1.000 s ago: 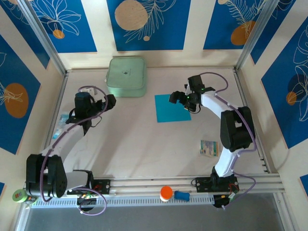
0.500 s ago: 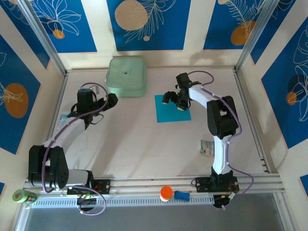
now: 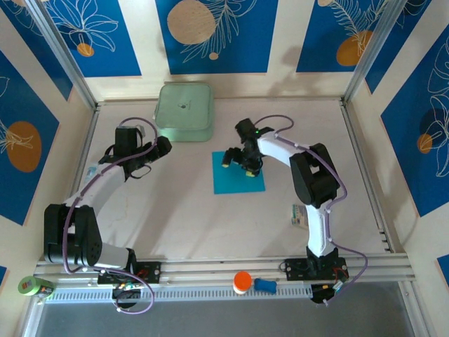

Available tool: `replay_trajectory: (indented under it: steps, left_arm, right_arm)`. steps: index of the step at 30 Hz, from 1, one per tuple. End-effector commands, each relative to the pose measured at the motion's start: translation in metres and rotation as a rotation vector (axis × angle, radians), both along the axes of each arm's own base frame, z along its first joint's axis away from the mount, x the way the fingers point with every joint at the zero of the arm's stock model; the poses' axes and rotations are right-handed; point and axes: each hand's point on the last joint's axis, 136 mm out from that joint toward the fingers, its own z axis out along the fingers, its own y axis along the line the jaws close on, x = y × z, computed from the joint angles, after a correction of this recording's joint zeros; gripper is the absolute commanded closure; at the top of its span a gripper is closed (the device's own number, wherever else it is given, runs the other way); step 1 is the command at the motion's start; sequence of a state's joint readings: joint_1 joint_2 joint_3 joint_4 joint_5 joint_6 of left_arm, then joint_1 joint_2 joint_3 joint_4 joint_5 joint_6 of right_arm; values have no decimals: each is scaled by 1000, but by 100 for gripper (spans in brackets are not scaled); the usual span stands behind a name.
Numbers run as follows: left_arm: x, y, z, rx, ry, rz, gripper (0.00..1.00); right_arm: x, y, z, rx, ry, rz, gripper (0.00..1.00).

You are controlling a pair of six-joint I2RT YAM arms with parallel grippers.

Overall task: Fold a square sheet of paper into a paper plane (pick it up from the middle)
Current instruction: Move the square sheet of paper to the center of the table, then rotate the square sheet of paper at the center of the table.

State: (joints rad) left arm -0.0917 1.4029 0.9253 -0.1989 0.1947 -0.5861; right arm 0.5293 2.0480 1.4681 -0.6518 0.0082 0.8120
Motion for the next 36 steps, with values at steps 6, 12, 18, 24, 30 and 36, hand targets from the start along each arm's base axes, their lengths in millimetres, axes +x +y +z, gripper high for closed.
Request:
replay_trajectory:
  steps: [6,12,18,24,30,36]
  left_arm:
    - [-10,-9,2,-20,52,-45,1]
    - [-30,-29,2,20,125,-107,1]
    - [-67,-68,-16,152,301,-162,1]
    - [-101,-123,-41,172,481,-117,0]
    - [-110,-185,-64,152,532,-171,0]
    - [-113,-212,-95,119,601,-248,3]
  right_arm:
    - [-56,57,17,132,95,-4,11]
    - [-16,45,108,310,-173,-2,8]
    - [-1,-38,106,199,-276,-98,3]
    - [6,-96,87,124,-266,-181,3]
    - [11,-109,77,125,-251,-206,3]
    - [11,-111,70,126,-232,-210,4]
